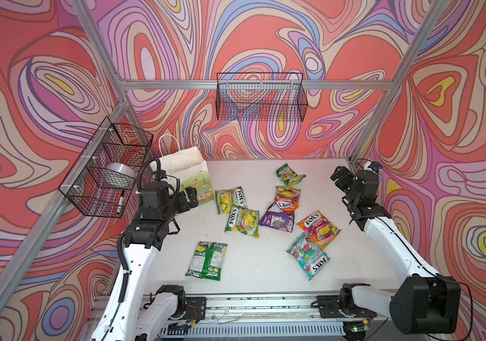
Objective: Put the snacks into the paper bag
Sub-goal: 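Reach the left gripper to the paper bag's top edge while the right arm rises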
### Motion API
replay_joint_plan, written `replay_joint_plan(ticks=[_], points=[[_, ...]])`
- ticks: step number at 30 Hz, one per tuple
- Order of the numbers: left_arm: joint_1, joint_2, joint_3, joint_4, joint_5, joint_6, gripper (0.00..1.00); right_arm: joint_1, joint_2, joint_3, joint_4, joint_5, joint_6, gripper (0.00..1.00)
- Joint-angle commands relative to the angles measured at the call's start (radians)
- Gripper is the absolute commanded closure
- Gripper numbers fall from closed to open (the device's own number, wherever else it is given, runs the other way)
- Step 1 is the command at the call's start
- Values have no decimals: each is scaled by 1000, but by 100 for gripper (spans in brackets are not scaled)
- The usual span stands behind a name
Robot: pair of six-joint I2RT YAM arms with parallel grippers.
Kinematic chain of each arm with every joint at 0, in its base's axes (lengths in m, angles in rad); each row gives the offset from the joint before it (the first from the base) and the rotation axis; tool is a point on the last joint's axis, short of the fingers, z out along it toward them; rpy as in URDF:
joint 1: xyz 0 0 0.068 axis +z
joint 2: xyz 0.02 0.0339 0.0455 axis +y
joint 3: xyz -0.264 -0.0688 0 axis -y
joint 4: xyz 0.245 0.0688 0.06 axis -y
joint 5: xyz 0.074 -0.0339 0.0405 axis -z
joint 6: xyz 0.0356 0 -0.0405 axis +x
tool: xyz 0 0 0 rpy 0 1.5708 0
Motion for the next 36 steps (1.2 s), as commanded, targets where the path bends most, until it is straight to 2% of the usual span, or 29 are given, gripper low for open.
replay_joint_plan(ticks=[1,4,9,11,12,17,21,23,26,27,32,33,36], points=[[-3,52,167,-188,-2,70,0,4,-46,-13,-79,-147,32,2],[-3,170,348,-250,-77,127,0,4,-39,10,-107,-210,32,2],[-3,432,667,-404,-18,294,0,5,-27,30,-145,-276,12,2],[-5,513,761,-441,-84,342,0,5,-29,36,-165,-296,2,2],[-4,537,783,-442,-113,365,0,5,-32,36,-172,-310,-3,2],[-12,626,863,-485,-114,485,0,4,-63,33,-201,-368,-19,2],[-31,663,862,-479,-150,511,7,5,-77,30,-216,-398,-23,2],[-54,694,872,-486,-202,505,14,5,-80,32,-222,-408,-24,1],[-86,738,892,-495,-277,492,32,5,-80,29,-221,-419,-15,2],[-93,750,899,-496,-308,483,41,5,-80,26,-219,-423,-10,2],[-107,837,1014,-537,-411,432,97,5,-80,13,-208,-438,8,3],[-108,859,1055,-553,-422,411,100,6,-80,12,-206,-440,10,3],[-118,944,1208,-599,-372,347,100,5,-76,12,-198,-445,16,3]])
